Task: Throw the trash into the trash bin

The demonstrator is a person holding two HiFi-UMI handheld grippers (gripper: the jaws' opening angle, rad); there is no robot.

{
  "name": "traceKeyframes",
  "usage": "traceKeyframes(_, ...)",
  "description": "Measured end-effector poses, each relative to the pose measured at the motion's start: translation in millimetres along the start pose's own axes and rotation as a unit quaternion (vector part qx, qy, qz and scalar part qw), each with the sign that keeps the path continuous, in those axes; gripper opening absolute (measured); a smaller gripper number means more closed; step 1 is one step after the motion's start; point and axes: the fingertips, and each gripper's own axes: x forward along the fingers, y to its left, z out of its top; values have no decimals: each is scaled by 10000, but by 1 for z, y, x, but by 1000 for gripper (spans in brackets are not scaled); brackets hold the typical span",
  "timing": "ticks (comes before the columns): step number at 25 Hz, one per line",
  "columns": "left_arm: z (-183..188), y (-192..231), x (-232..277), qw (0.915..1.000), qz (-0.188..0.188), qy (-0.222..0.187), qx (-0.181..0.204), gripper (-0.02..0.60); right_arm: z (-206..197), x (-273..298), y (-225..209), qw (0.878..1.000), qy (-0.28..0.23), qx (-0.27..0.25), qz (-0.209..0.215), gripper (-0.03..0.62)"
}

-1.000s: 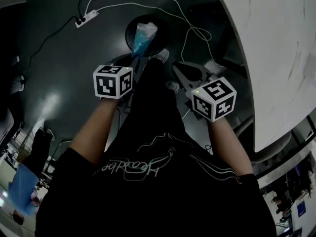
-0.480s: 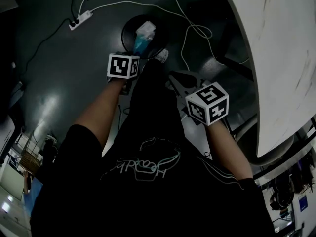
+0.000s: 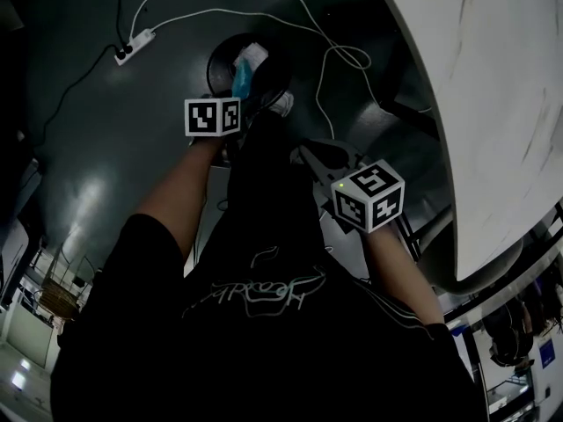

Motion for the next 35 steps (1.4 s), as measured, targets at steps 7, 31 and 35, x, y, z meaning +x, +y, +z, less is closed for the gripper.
traceKeyframes(7, 1, -10, -18, 9996, -111, 130, 232, 330, 13, -15, 4, 9998, -193, 24, -39, 32)
traceKeyframes(31, 9, -302, -280, 9229, -1554, -2390, 2587, 128, 41, -241, 83, 9754, -2089, -599, -382, 32)
traceKeyframes(35, -12, -391, -342, 8963, -2004, -2588, 2993, 17, 38, -314, 107, 9615, -2568, -755, -617, 32)
